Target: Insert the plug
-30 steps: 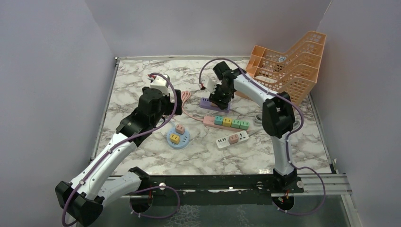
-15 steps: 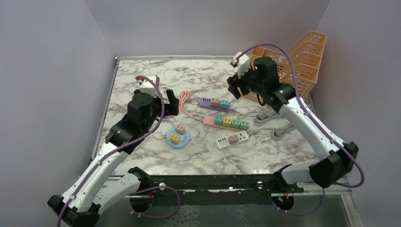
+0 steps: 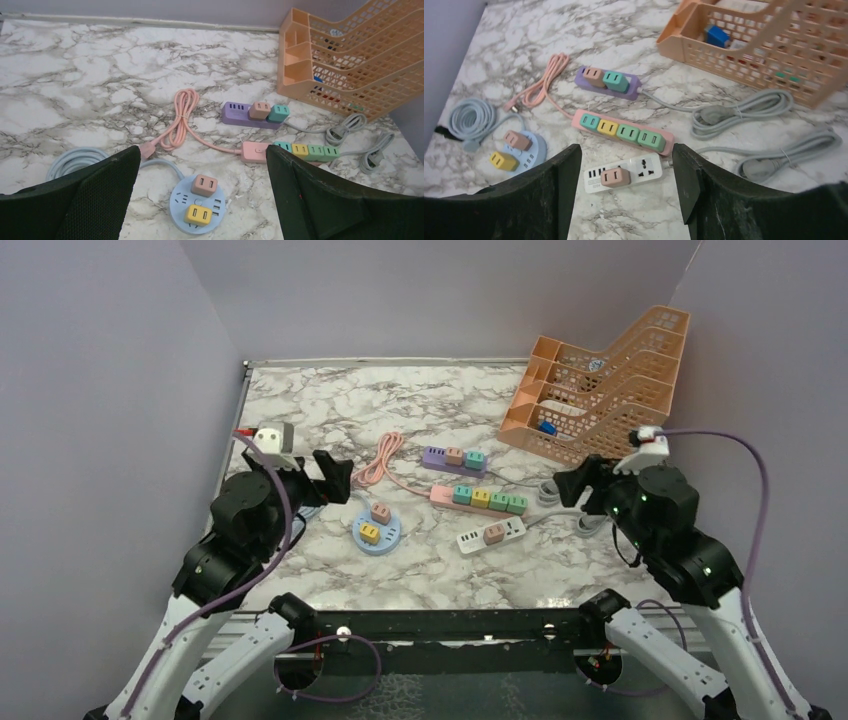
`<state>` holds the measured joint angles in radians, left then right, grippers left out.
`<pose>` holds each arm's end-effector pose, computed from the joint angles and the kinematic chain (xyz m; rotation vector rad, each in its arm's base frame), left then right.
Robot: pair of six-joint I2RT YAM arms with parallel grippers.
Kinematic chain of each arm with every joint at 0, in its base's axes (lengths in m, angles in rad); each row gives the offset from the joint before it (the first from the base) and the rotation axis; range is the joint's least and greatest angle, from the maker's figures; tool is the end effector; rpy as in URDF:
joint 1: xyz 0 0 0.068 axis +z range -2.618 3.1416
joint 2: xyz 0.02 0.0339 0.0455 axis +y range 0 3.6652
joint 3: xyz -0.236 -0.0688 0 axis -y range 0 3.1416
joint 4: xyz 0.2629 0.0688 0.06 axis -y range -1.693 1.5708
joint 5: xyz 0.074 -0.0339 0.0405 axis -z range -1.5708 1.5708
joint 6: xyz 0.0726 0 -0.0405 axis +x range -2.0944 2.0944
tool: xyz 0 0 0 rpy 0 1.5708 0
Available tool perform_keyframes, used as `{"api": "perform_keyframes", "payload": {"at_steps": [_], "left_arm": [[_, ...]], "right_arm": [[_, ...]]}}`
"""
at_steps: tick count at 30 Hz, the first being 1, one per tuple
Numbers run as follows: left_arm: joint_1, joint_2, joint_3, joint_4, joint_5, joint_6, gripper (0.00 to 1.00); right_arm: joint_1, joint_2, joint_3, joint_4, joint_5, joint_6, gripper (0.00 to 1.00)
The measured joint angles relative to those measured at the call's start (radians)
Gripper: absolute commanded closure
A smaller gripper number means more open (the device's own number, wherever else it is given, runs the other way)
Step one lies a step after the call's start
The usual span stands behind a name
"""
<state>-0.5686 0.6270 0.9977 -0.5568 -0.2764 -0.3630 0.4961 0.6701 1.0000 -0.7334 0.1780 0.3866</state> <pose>0.1738 -0.0875 0.3765 -0.0213 1.7699 -0.4364 0.1803 0.0830 0.3449 0.0082 1.9893 0.4000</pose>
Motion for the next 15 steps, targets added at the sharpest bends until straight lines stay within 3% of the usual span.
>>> {"api": "perform_keyframes", "payload": {"at_steps": [7,15], "left_arm": [[0.000,-0.107,0.108,-0.047,0.004,0.042,0.01],[0.000,-0.132,0.209,-0.097,0.007,0.062,0.01]], "right_arm": [[0.000,-0.195,0.093,-0.178,0.217,0.127,0.33],[0.000,-0.213,0.252,-0.256,0.340,0.126,0.33]]}}
